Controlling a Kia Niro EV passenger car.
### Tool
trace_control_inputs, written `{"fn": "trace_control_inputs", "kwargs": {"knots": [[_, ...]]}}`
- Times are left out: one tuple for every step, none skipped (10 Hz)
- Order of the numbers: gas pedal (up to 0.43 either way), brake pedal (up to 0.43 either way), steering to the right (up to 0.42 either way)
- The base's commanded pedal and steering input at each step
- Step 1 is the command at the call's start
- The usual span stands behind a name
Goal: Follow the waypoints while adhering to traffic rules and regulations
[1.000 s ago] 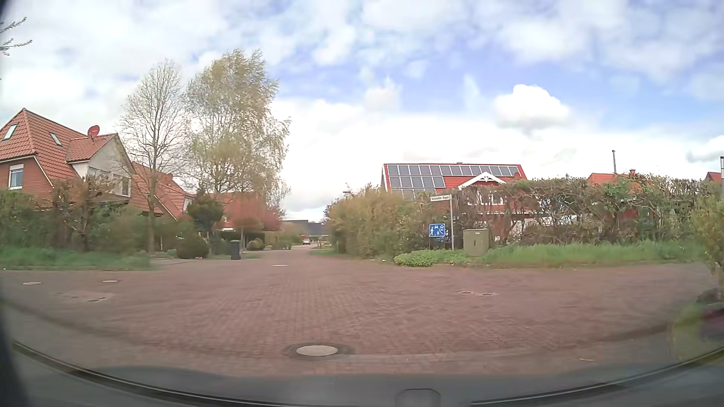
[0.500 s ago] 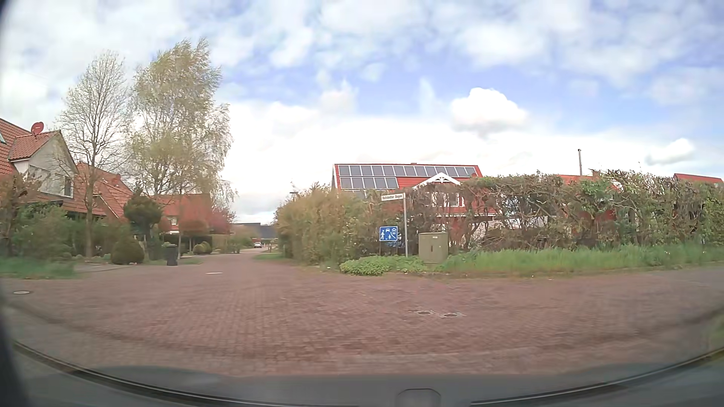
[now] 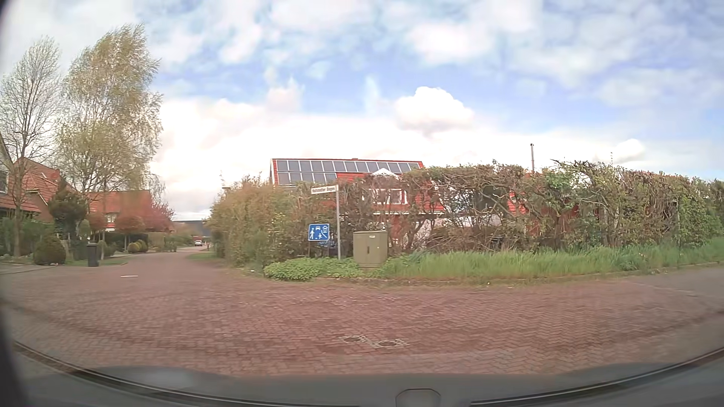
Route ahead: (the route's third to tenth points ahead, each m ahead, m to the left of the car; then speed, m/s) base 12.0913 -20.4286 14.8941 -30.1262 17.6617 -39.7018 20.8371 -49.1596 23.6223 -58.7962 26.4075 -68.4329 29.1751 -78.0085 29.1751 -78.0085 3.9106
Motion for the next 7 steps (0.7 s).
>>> {"fn": "trace_control_inputs", "kwargs": {"knots": [[0.087, 0.000, 0.352], [0.087, 0.006, 0.370], [0.087, 0.000, 0.381], [0.098, 0.000, 0.395], [0.098, 0.000, 0.412], [0.130, 0.000, 0.423], [0.130, 0.000, 0.429]]}}
